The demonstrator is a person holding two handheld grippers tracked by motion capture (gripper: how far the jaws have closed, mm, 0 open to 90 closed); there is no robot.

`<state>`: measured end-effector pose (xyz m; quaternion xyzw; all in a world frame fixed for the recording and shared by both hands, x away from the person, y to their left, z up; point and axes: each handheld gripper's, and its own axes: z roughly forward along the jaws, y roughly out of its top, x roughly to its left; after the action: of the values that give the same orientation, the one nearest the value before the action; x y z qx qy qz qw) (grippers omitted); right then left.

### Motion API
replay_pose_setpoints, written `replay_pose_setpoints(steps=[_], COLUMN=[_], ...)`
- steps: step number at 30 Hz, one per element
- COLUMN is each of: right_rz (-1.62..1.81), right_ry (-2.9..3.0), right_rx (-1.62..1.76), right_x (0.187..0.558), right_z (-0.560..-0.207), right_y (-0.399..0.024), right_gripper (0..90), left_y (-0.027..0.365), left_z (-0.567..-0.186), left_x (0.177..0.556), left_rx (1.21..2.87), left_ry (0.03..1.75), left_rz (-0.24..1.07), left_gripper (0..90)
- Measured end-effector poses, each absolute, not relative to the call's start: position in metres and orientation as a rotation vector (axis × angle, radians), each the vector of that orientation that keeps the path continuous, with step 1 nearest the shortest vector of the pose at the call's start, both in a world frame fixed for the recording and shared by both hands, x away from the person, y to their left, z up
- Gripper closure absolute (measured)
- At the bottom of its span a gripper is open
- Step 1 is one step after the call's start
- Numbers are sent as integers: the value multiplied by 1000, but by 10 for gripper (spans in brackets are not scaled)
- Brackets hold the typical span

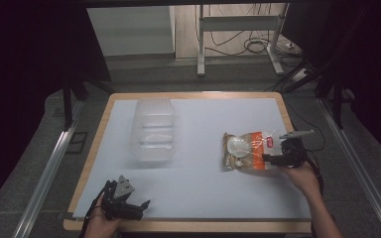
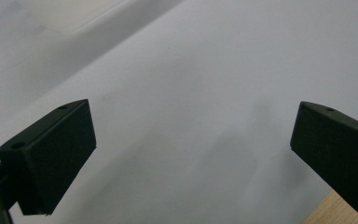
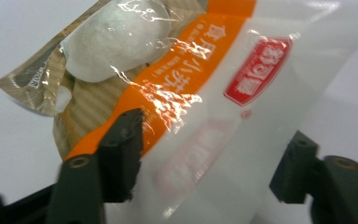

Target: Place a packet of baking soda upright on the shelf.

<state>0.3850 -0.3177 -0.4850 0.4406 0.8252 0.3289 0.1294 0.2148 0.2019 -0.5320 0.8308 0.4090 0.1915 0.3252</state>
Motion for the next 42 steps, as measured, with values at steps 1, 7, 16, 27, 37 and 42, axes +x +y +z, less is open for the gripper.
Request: replay_pose_setpoints(steps=[1, 7, 16, 27, 37, 42], right_rz=[964, 953, 1099, 1199, 1194, 1172], right_ry=[2402, 2413, 2345, 2334, 2375, 2397], right_rx=[1266, 1174, 1206, 1089, 999, 948], right_x=[385, 388, 390, 385, 391, 392], right_z=[-485, -484, -473, -442, -414, -402], right_y=[-315, -304, -309, -285, -253, -238], right_gripper=[458, 713, 892, 892, 893, 893], left_y=[202, 201, 203, 204, 204, 204], left_z=[-532, -532, -532, -531, -531, -531], left_x=[215, 215, 215, 215, 214, 214], left_rx=[2181, 2185, 2169, 2153, 2156, 2158], left_ry=[1072, 1070, 1081, 1092, 1089, 1089], left_rz=[502, 504, 502, 504, 507, 507], left_gripper=[1, 2, 1, 0, 0, 0])
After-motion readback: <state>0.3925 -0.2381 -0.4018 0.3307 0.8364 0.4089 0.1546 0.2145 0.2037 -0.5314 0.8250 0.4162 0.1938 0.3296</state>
